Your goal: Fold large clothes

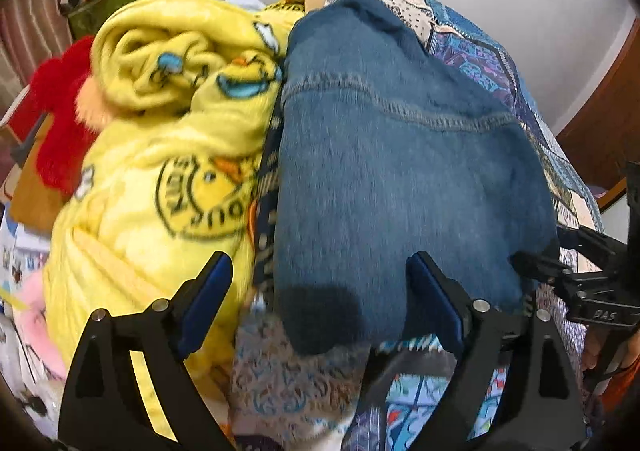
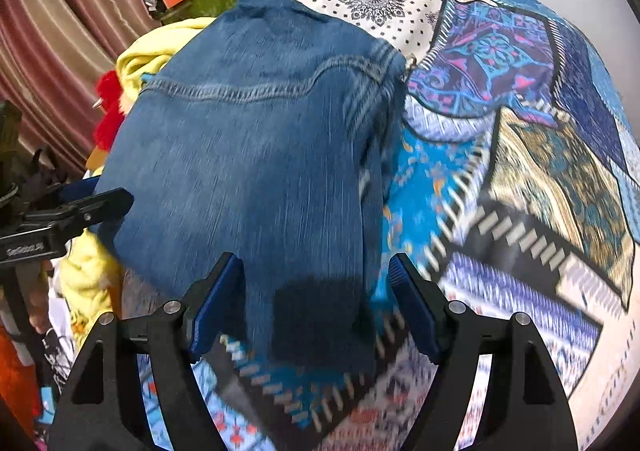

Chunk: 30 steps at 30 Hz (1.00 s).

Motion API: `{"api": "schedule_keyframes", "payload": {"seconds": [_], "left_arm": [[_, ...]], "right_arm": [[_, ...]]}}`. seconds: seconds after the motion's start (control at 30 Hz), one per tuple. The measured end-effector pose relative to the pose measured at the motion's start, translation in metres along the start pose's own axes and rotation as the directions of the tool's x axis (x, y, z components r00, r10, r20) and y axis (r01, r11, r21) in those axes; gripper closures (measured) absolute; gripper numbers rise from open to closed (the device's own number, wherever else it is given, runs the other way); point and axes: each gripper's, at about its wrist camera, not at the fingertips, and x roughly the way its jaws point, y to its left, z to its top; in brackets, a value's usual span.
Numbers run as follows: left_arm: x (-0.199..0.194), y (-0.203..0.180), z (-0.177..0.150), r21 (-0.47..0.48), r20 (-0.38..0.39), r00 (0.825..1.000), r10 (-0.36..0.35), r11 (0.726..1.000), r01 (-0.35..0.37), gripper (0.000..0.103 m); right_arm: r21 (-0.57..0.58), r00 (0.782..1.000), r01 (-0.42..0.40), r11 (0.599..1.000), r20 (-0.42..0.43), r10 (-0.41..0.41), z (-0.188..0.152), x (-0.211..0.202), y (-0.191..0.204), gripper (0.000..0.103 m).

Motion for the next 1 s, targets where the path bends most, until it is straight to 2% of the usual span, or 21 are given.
{"api": "schedule_keyframes", "payload": {"seconds": [0.13,0.2,0.33,0.43,0.5,0.6,0.73,0.8,0.87,0.93,1.0], "left_arm": [[-0.018,-0.004,-0.017,-0.033,-0.012,1.0,0.005,0.999,-0.005,0.013],[-0.031,-0.011,-0.021,-0.022,0.0,1.0,0.018,1.0,-0.018,0.013],[-0.084,-0.035,-0.021,0.033,0.114,0.993,0.022,0.999,-0.026,0.014],[-0.135,-0.059,-0.02,0.078,0.225,0.974,0.012,0.996,-0.031,0.014],[-0.171,-0.073,-0.021,0.102,0.304,0.953,0.0,0.994,-0.032,0.014],[-0.223,-0.094,-0.031,0.128,0.417,0.909,-0.02,0.991,-0.037,0.014],[-0.285,-0.118,-0.054,0.161,0.549,0.835,-0.042,0.985,-0.056,0.014],[-0.311,-0.129,-0.069,0.171,0.605,0.795,-0.048,0.983,-0.071,0.014],[-0.338,-0.138,-0.089,0.17,0.666,0.744,-0.055,0.982,-0.08,0.014],[-0.357,-0.145,-0.107,0.163,0.71,0.702,-0.057,0.983,-0.085,0.014],[-0.375,-0.151,-0.128,0.155,0.75,0.659,-0.06,0.984,-0.087,0.014]], "right_arm": [[-0.004,1.0,0.012,1.0,-0.004,-0.012,-0.014,-0.022,0.001,0.029],[-0.017,1.0,0.014,1.0,0.02,-0.014,-0.018,-0.041,0.006,0.029],[-0.029,0.994,0.001,1.0,0.106,0.002,-0.019,-0.086,0.015,0.029],[-0.041,0.982,-0.014,0.999,0.187,0.022,-0.018,-0.13,0.024,0.029],[-0.054,0.967,-0.022,0.998,0.252,0.035,-0.019,-0.163,0.03,0.029],[-0.075,0.931,-0.032,0.997,0.36,0.057,-0.024,-0.213,0.043,0.029],[-0.109,0.861,-0.023,0.994,0.504,0.075,-0.044,-0.275,0.063,0.029],[-0.128,0.823,-0.015,0.992,0.561,0.084,-0.056,-0.299,0.074,0.029],[-0.147,0.78,0.0,0.989,0.619,0.091,-0.071,-0.322,0.085,0.029],[-0.157,0.732,0.014,0.987,0.674,0.097,-0.088,-0.343,0.094,0.029],[-0.161,0.696,0.014,0.987,0.711,0.106,-0.102,-0.356,0.099,0.029]]}}
